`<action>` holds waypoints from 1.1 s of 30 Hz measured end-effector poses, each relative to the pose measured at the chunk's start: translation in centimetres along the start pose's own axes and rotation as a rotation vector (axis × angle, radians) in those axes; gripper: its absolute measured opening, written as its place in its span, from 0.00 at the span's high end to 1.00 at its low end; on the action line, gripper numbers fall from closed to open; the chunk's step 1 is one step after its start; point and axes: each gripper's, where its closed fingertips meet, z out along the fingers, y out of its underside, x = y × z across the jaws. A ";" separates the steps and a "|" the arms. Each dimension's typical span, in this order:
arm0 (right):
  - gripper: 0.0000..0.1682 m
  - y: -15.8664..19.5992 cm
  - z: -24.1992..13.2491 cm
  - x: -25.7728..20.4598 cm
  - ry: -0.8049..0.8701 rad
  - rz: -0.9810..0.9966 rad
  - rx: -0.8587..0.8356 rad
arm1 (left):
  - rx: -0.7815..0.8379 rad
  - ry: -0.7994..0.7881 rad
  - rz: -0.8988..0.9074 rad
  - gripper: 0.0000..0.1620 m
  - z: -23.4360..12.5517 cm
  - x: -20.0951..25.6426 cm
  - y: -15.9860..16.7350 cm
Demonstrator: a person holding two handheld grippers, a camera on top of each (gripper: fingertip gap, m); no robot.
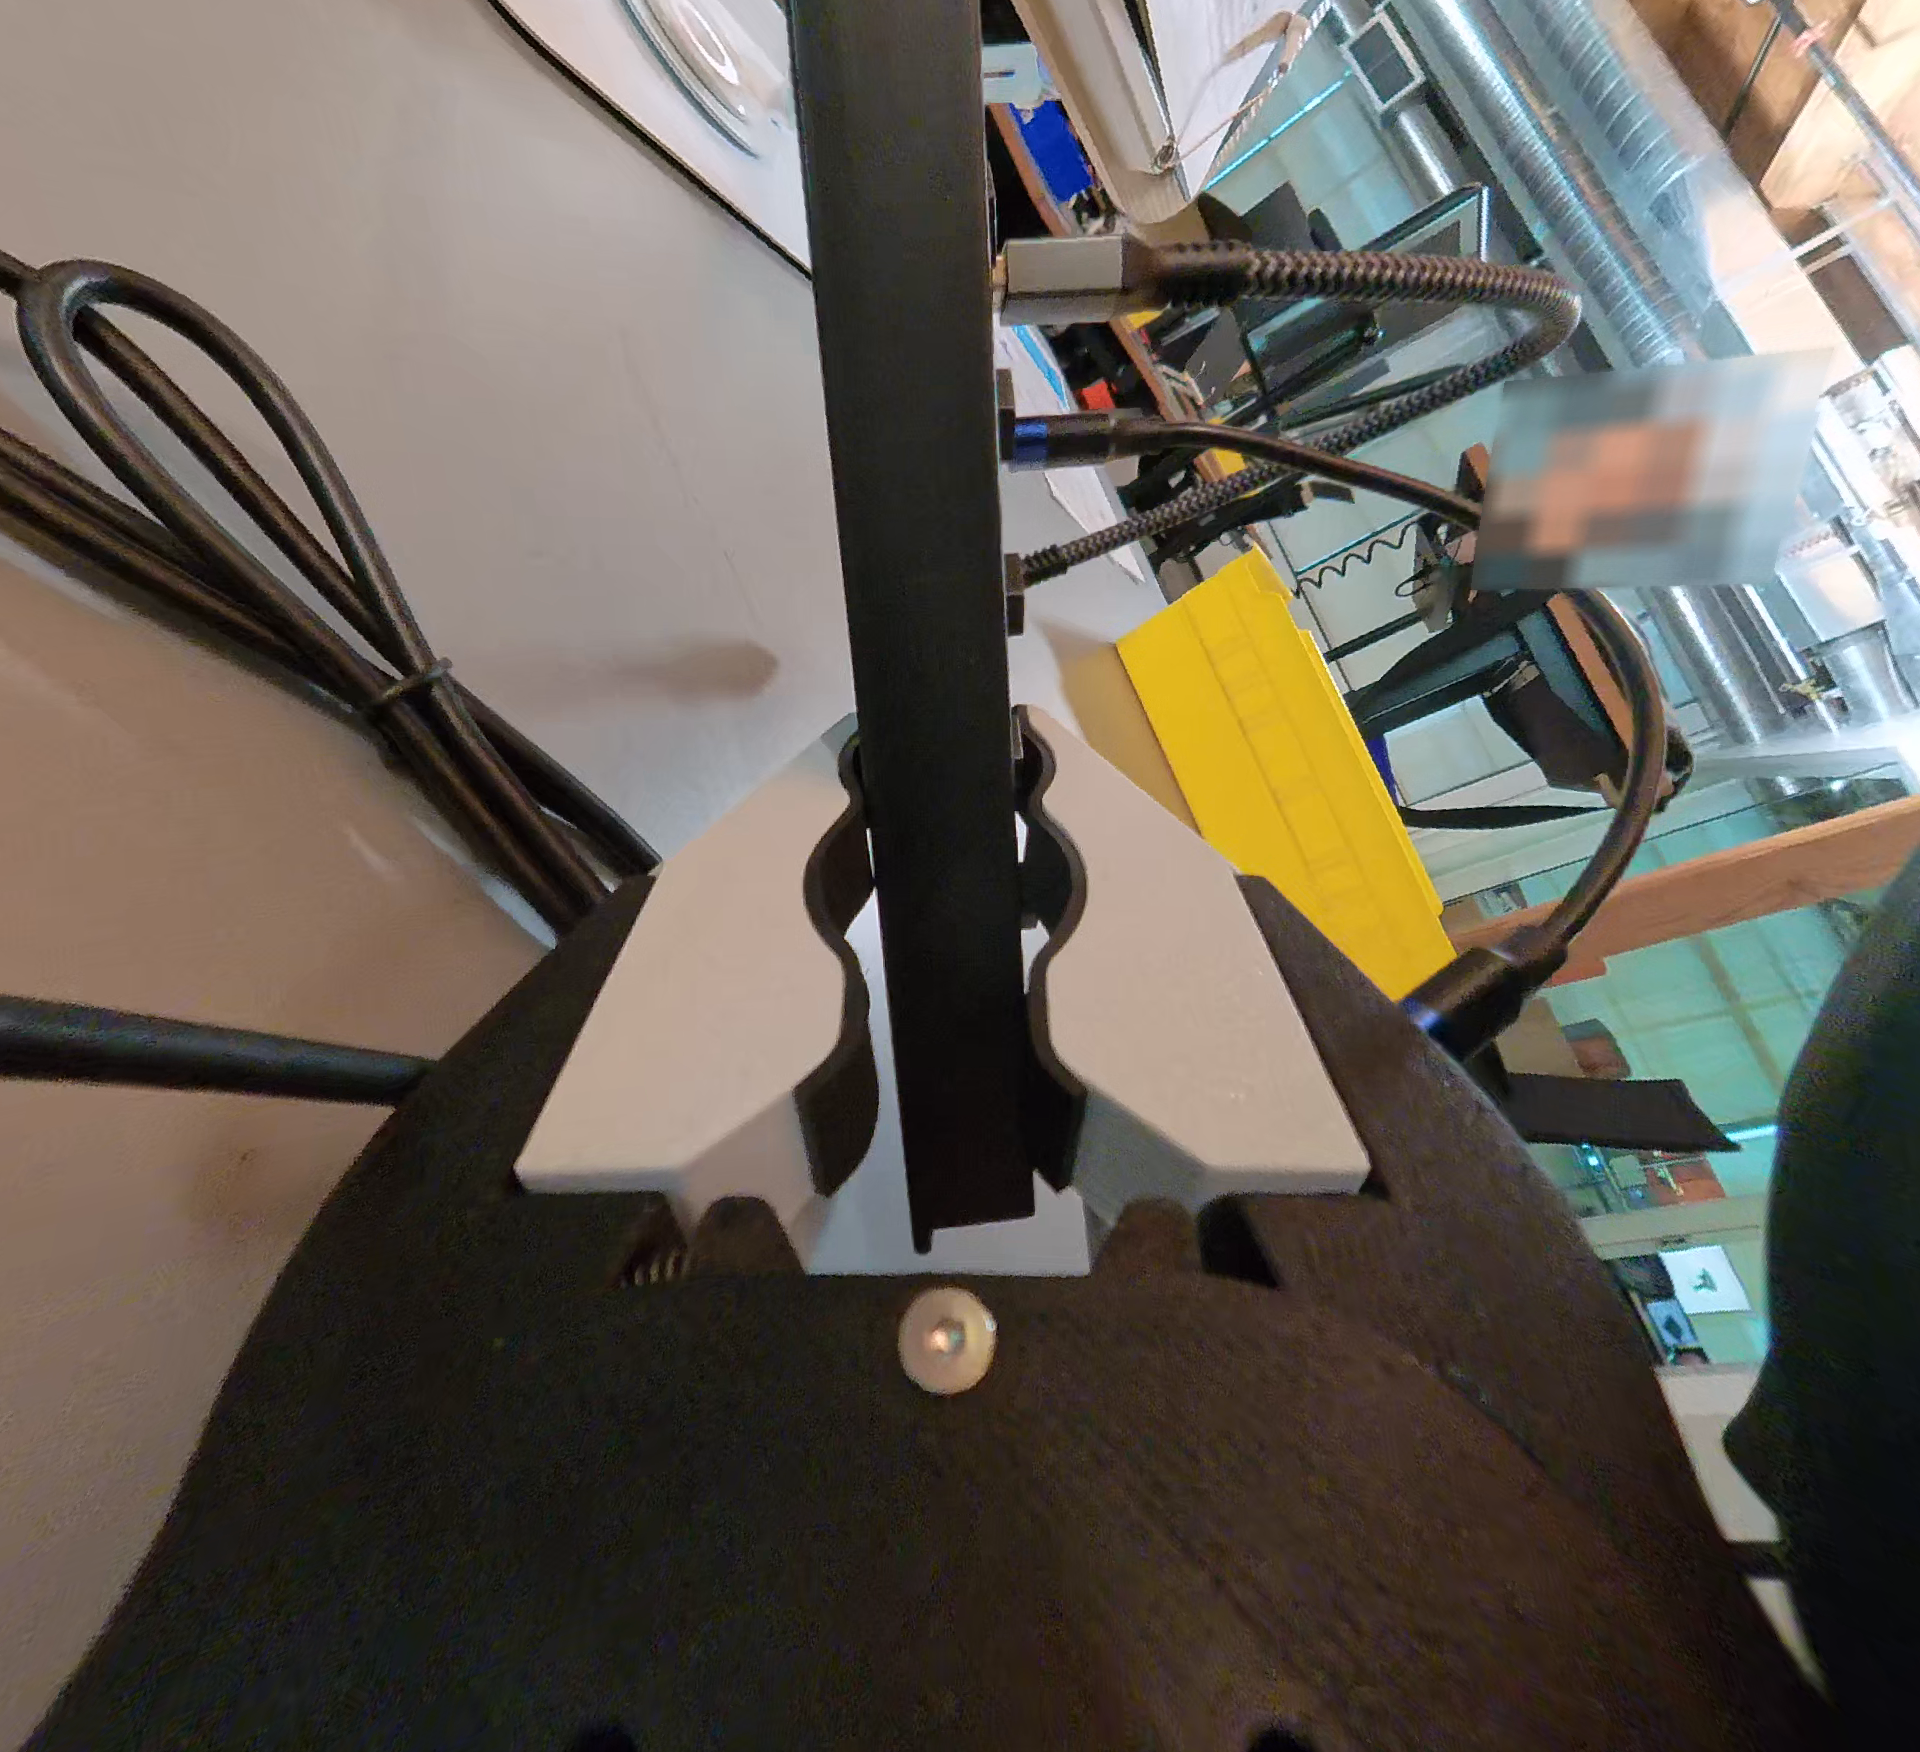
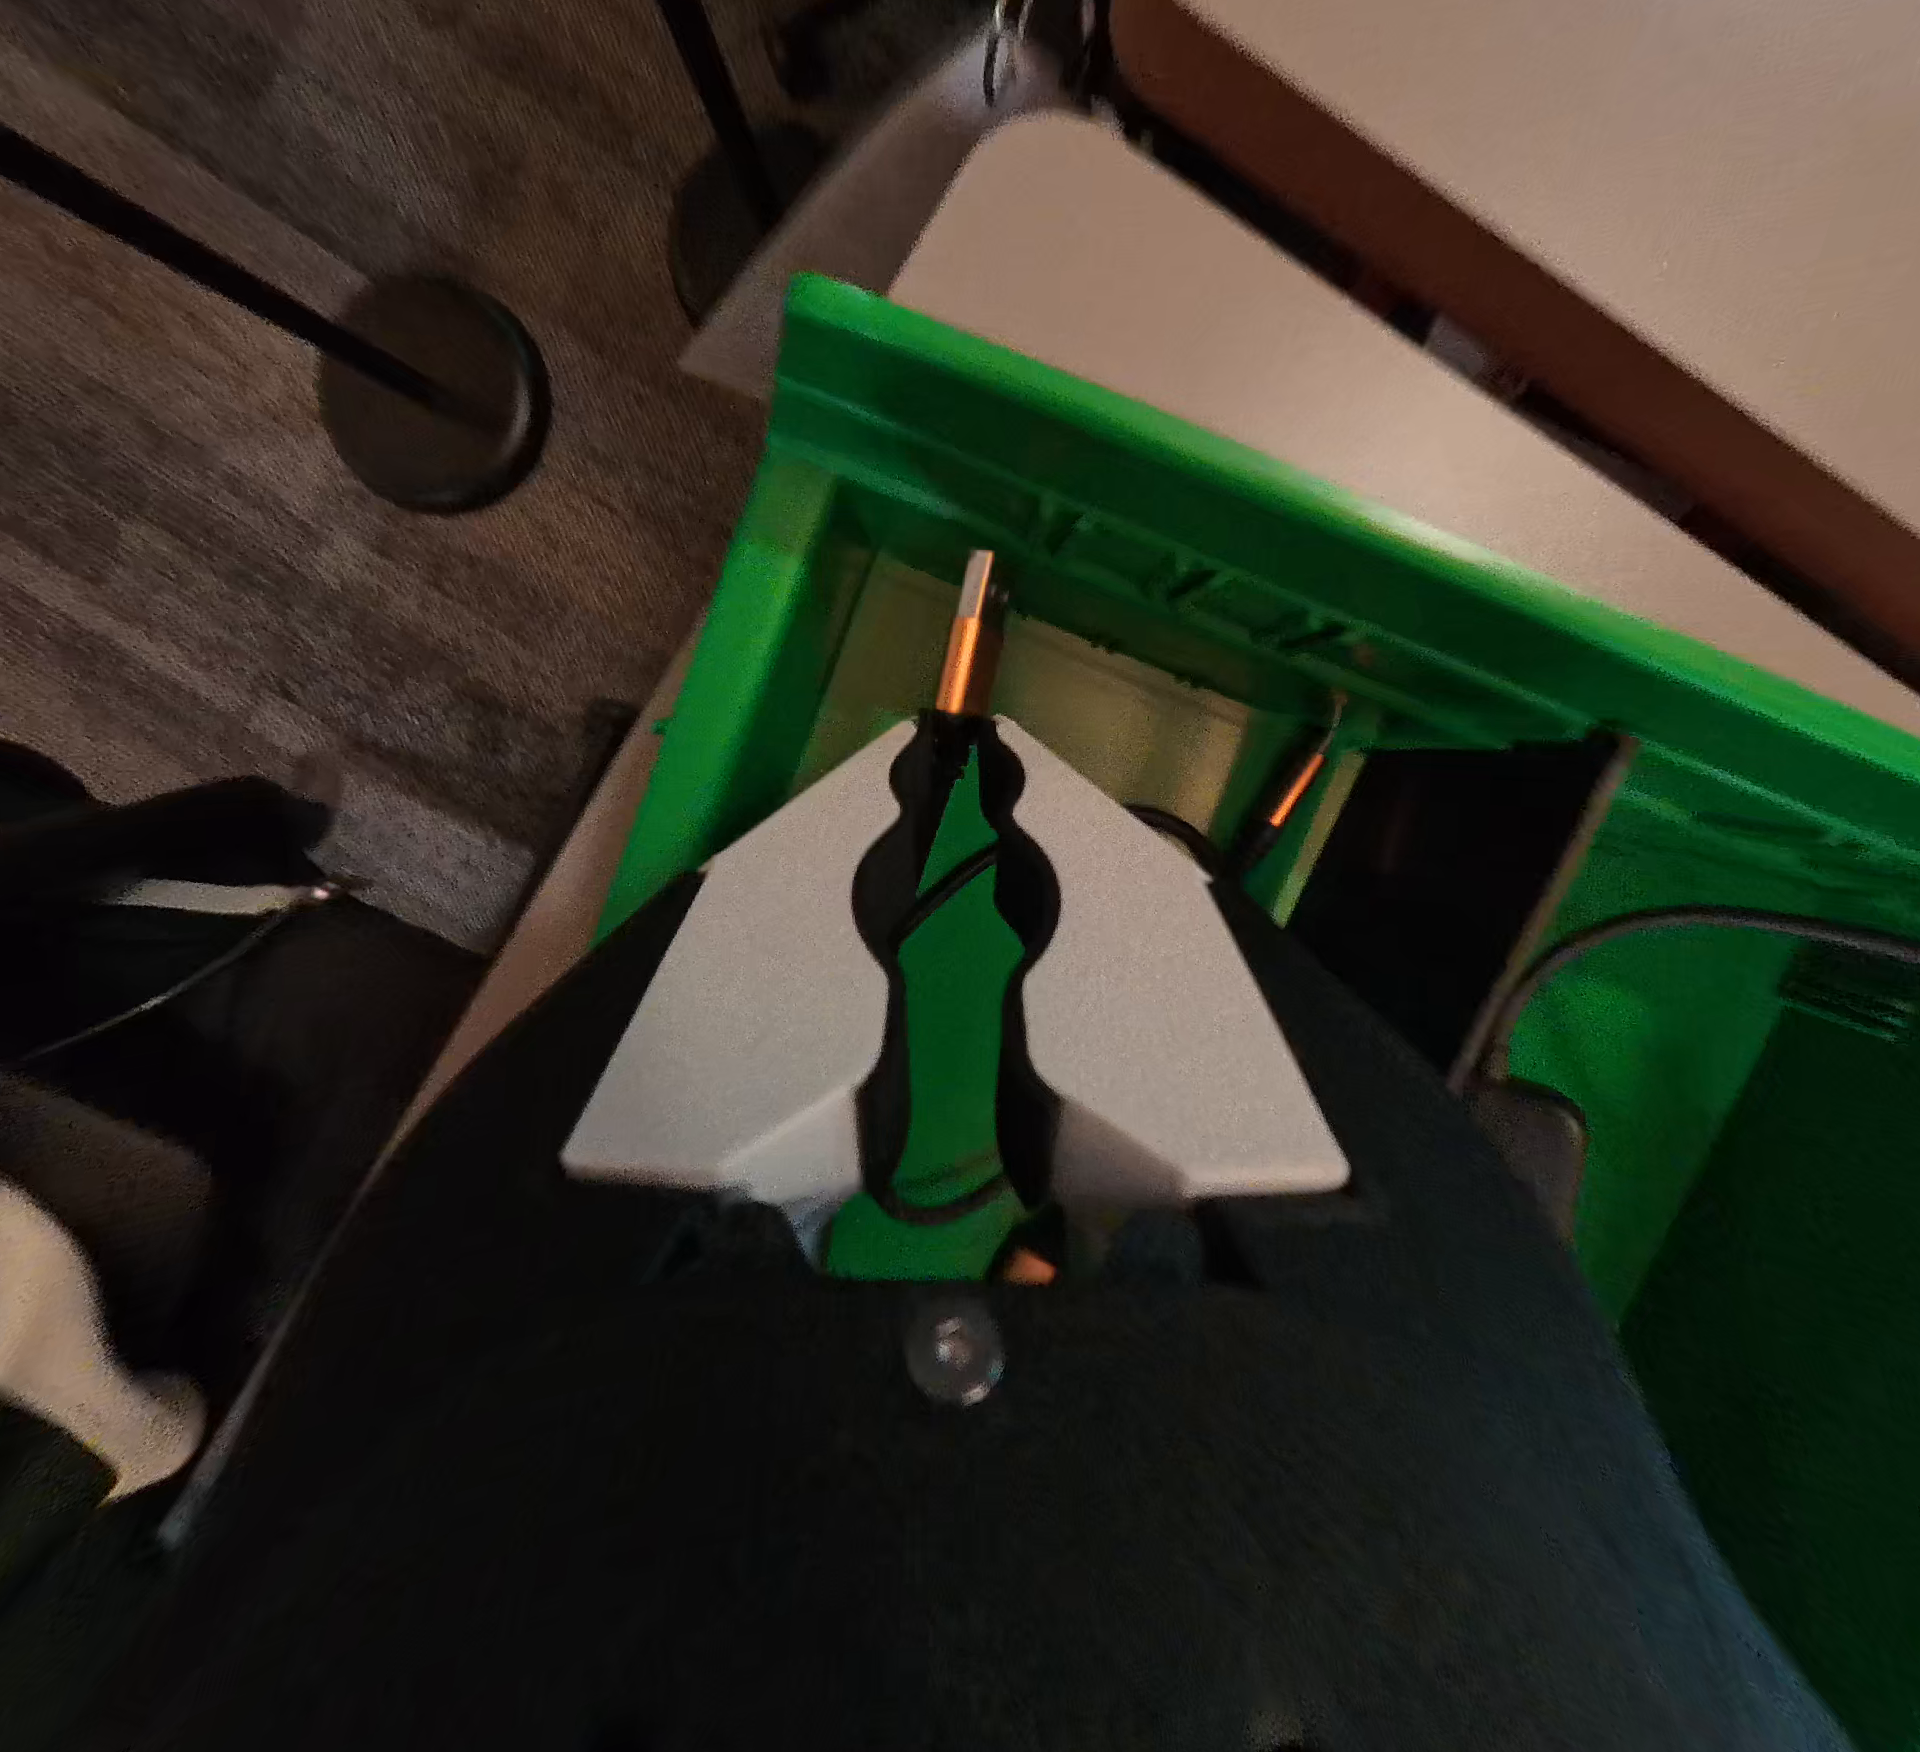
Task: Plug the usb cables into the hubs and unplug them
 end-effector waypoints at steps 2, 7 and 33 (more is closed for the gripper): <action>0.96 -1.3 -3.3 -0.9 -0.029 -0.014 0.114 | -0.004 -0.006 0.011 0.87 0.0 0.0 0.1; 0.96 -2.9 -13.6 -4.7 -0.007 -0.271 0.483 | -0.004 -0.019 0.024 0.87 0.1 -0.1 0.2; 0.96 15.7 -46.6 -23.9 0.694 -0.115 1.122 | 0.003 0.060 0.057 0.86 0.1 1.2 0.4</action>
